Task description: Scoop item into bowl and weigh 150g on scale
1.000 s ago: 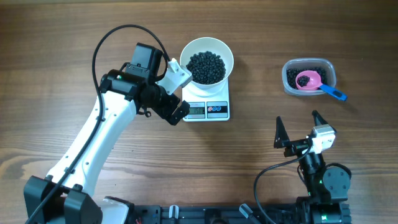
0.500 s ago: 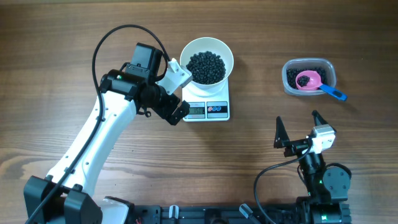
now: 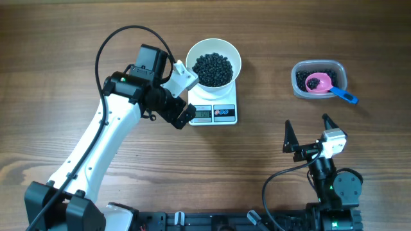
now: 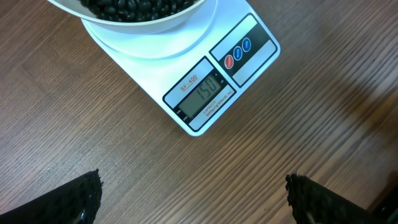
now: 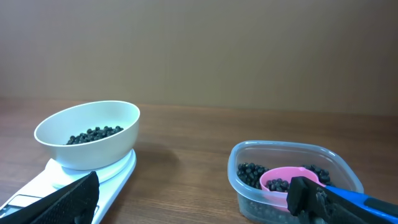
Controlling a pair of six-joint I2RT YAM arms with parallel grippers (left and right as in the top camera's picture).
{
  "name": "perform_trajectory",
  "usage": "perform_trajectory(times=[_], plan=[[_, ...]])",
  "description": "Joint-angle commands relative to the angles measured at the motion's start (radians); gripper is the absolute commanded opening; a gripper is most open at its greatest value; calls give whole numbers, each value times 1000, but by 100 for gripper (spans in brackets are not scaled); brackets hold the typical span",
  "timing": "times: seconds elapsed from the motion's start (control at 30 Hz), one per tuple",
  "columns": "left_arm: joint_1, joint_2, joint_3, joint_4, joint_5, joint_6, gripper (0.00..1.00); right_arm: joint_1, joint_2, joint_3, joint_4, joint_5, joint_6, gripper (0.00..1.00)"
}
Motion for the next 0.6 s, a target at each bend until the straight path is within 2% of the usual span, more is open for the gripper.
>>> perform_trajectory(times=[0.0,0.57], plan=[[6,5,7,0,14,16,100,4,-10,-1,2,18,-18,99],[6,5,7,0,15,16,100,4,-10,-1,2,18,-18,100]])
